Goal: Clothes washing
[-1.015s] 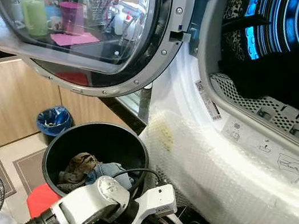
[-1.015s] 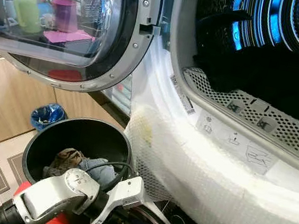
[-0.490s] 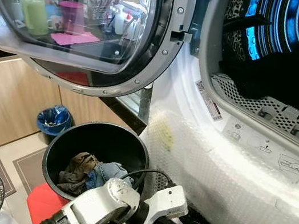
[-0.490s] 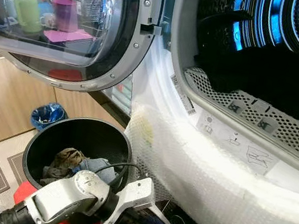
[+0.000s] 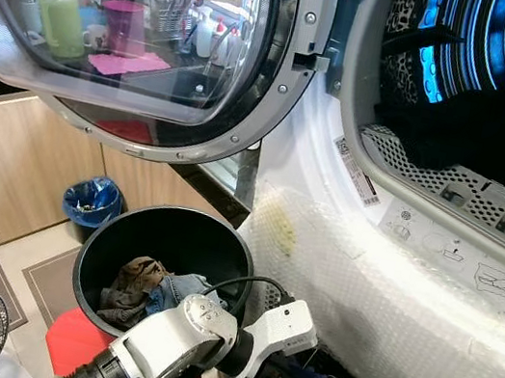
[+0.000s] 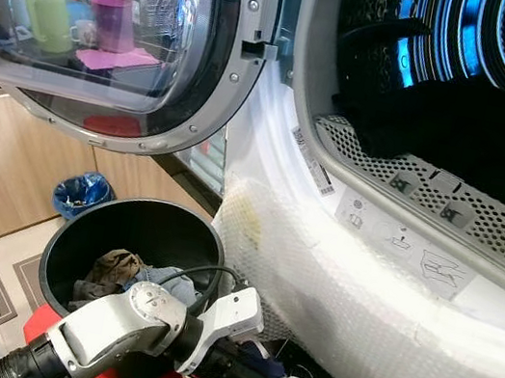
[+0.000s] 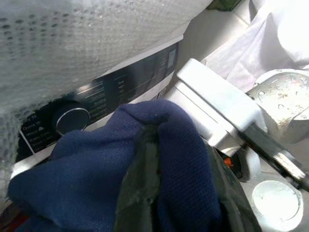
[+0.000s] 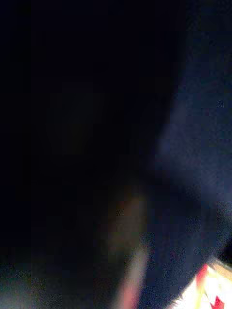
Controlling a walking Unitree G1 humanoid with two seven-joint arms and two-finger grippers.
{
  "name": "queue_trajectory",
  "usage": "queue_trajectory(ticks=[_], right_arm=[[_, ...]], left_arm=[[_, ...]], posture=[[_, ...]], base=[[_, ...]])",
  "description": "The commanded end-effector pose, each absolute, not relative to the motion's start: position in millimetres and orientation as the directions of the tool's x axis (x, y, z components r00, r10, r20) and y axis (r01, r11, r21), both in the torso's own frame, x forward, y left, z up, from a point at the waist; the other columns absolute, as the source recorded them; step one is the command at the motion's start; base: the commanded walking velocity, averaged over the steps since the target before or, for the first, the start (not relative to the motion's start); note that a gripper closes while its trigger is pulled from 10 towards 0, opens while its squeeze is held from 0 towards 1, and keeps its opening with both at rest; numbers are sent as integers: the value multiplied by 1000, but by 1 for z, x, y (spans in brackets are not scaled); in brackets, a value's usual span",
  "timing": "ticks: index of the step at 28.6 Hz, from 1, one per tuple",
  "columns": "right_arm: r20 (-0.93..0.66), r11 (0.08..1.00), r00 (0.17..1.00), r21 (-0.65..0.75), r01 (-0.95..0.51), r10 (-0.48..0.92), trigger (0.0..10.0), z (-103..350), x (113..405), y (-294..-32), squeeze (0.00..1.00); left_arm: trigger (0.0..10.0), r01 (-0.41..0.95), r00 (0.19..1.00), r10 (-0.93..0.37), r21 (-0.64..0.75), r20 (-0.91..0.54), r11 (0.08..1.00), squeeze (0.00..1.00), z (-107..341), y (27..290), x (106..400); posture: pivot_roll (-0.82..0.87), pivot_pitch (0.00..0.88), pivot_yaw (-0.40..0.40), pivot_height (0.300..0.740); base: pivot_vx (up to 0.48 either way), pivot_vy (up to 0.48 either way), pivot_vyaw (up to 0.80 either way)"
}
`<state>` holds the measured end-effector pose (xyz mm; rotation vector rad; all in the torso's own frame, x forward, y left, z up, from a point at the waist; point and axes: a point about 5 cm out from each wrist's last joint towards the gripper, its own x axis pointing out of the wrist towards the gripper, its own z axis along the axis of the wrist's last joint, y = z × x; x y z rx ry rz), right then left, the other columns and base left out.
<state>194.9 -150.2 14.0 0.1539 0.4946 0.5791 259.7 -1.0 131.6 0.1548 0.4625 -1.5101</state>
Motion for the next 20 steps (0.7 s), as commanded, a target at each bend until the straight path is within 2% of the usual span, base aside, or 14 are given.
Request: queue_trajectory(ticks=[1,2,5,8,11,13,19,20], right_arm=[[-474,889,753,271,-369,457,10000,1,191,-169,0],[-391,903,832,331,-273,394,10000,10,197,-177,0],[-254,872,900,438,-218,353,10000,24,200,-185,0],[-156,828,928,518,-216,339,10000,35,196,-189,0],[-97,776,928,583,-240,359,10000,39,187,-190,0],[-104,745,898,602,-285,427,10000,36,175,-183,0],[-132,732,872,611,-302,471,10000,29,165,-176,0],[-128,721,866,619,-310,483,9176,30,164,-173,0]], left_arm=[[0,990,-47,-951,-143,-305,-3,0,154,-11,258],[0,989,-42,-951,-147,-305,4,0,154,-11,258],[0,988,-39,-949,-152,-312,9,0,153,-8,258],[0,987,-32,-948,-159,-317,20,0,152,-5,258],[0,986,-13,-950,-164,-311,40,0,153,-3,260],[0,983,22,-957,-169,-290,74,0,157,-2,265],[0,977,59,-965,-184,-257,109,0,164,-3,272],[0,976,61,-965,-185,-256,111,0,165,-4,272]], posture=[[94,1,7,740],[93,2,8,740],[92,8,10,740],[89,11,12,740],[88,12,12,740],[86,18,15,740],[83,19,16,740],[81,18,19,740]], base=[[0,0,0],[0,0,0],[0,0,0],[0,0,0],[0,0,0],[0,0,0],[0,0,0],[0,0,0]])
